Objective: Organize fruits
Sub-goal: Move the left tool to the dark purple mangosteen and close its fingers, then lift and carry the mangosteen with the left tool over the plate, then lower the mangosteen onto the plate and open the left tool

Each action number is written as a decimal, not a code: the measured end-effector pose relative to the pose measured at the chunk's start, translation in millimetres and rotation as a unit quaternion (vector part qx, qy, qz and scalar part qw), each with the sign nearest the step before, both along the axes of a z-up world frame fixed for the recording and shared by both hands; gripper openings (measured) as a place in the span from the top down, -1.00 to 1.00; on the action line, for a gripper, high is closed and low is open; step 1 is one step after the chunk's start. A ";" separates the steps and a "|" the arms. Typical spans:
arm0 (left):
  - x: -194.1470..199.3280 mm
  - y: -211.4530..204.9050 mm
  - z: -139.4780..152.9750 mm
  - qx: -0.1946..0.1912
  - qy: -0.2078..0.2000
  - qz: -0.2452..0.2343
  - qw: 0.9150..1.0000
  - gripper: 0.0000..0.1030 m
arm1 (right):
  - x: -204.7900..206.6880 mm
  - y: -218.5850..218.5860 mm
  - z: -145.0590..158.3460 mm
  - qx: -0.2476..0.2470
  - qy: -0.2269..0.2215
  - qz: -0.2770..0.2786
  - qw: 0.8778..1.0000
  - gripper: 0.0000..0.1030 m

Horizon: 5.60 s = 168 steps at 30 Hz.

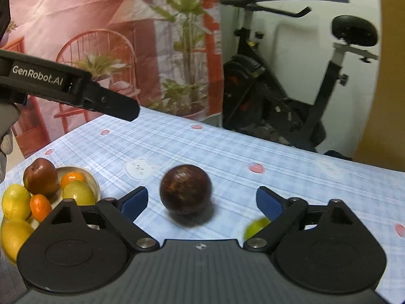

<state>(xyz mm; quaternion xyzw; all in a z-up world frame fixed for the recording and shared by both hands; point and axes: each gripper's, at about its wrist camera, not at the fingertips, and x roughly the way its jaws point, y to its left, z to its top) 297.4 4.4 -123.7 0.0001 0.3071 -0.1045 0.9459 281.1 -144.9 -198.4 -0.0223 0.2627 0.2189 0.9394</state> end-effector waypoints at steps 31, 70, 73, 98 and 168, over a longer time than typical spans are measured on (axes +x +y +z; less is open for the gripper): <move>7.0 -39.4 -56.5 -0.075 0.114 -0.121 0.983 -0.47 | -32.4 -1.6 -21.1 0.033 0.024 -0.014 0.999 -0.20; -27.7 -49.7 -71.4 -0.055 0.140 -0.158 0.976 -0.21 | -55.2 6.4 -28.1 0.053 0.050 -0.040 0.997 -0.24; -36.7 -49.5 -70.4 -0.055 0.142 -0.158 0.976 -0.21 | -63.6 8.2 -27.1 0.053 0.053 -0.041 0.996 -0.24; -110.4 -29.6 -81.3 -0.095 0.142 -0.128 0.977 -0.21 | -134.5 23.4 -23.0 0.034 0.055 -0.024 0.998 -0.24; -95.6 95.3 -43.7 -0.158 0.027 0.067 0.985 -0.21 | -48.6 165.3 -1.0 -0.023 0.003 0.162 0.987 -0.26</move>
